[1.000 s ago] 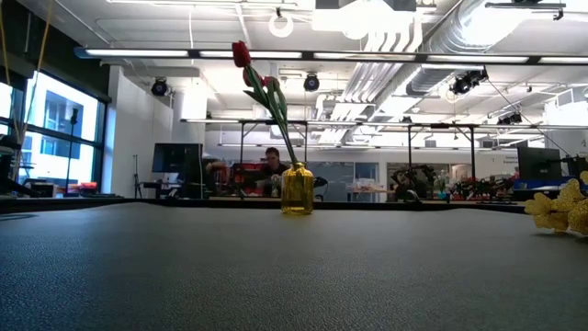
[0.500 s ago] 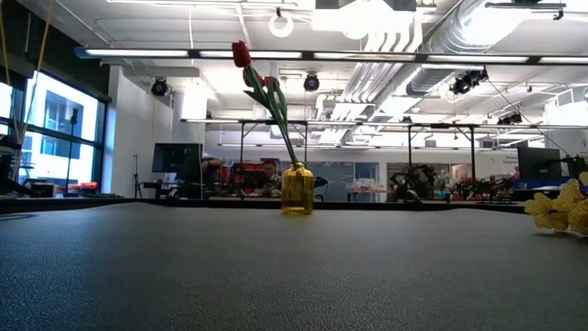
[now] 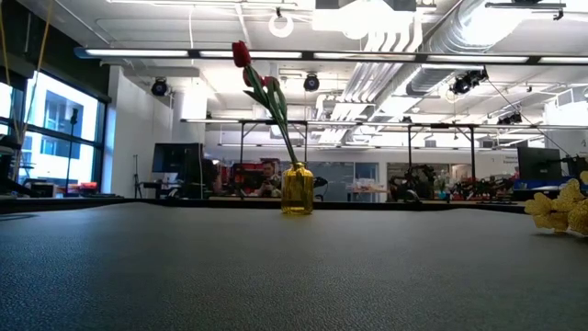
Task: Sort flowers into vase by color
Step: Put the white flowers into the green vase
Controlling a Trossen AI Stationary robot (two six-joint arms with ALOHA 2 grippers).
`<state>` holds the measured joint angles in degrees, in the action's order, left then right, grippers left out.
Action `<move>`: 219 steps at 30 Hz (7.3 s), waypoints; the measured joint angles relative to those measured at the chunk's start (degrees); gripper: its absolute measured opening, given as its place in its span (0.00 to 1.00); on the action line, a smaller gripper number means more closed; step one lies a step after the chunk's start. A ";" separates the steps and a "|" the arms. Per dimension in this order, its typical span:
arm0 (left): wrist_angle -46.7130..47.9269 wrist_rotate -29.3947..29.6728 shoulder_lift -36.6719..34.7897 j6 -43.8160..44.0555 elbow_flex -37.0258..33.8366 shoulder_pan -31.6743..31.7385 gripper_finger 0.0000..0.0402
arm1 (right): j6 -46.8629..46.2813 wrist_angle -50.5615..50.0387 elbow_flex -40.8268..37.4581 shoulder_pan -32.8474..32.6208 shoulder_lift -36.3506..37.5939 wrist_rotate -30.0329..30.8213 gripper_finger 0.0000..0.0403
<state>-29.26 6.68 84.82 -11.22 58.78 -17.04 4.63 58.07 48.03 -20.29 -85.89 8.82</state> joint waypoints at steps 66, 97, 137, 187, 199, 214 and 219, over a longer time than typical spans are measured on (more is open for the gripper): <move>79.42 81.97 -25.91 72.98 0.02 -73.36 0.00 | 5.94 -15.41 -0.11 -14.73 7.48 12.33 0.47; 75.06 78.25 -19.50 102.77 -19.78 -72.30 0.00 | 6.38 -13.20 -0.11 -14.58 7.48 12.33 0.47; 74.27 61.57 -18.86 102.57 -19.71 -78.23 0.39 | 6.36 -11.72 -0.11 -13.08 7.48 15.01 0.47; 71.28 52.27 -45.09 77.09 -16.09 -69.61 0.16 | 6.35 -11.96 -0.11 -13.05 7.48 15.04 0.47; 71.32 51.37 -45.17 78.40 -16.09 -67.56 0.32 | 5.92 -12.86 -0.11 -13.05 7.48 15.04 0.47; 61.98 48.47 -52.63 62.35 -16.11 -67.45 0.50 | 5.89 -12.83 -0.11 -13.05 7.48 15.04 0.47; 61.89 51.32 -52.74 58.26 -16.11 -67.32 0.50 | 5.89 -13.12 -0.11 -13.05 7.48 15.04 0.47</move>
<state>32.63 58.00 32.08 47.03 42.68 -84.36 10.52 44.94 47.92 -33.34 -78.41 23.86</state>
